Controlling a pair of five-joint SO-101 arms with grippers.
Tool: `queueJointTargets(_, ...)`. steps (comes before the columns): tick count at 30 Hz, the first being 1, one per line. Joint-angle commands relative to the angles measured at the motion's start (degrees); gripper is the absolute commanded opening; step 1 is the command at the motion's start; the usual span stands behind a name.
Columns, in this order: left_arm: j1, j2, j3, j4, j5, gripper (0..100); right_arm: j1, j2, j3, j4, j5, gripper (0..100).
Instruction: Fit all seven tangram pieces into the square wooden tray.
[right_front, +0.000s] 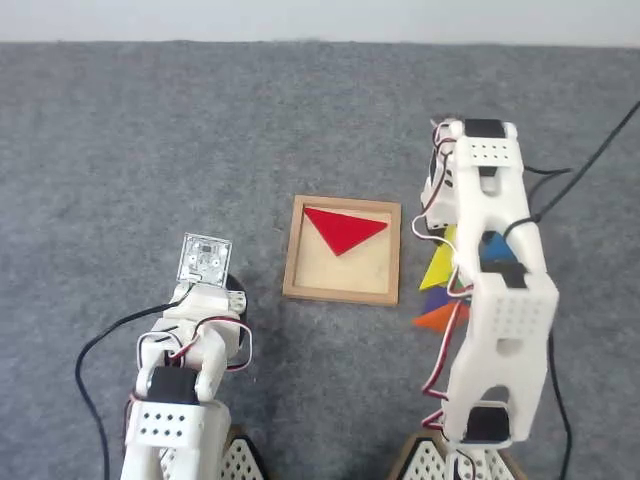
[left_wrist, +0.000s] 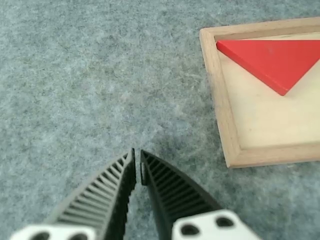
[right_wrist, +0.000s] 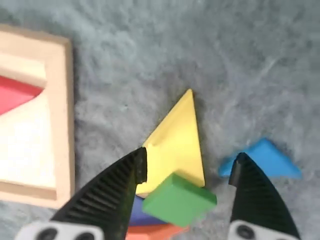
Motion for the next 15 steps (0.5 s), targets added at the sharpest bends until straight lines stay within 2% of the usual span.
queueJointTargets(1, -0.26, -0.79, -0.48, 0.44, 0.26, 2, -1.63, -14.20, 9.41, -5.14, -1.05, 25.9)
queueJointTargets(4, -0.26, -0.79, -0.48, 0.44, 0.26, 2, -1.98, -22.29, 24.00, -13.67, -2.11, 25.7)
queueJointTargets(8, -0.26, -0.79, -0.48, 0.44, 0.26, 2, -1.71, -24.13, 37.45, -26.51, -5.19, 25.8)
queueJointTargets(15, -0.26, -0.79, -0.48, 0.44, 0.26, 2, -1.63, -11.82, 29.36, -23.78, -5.36, 25.9)
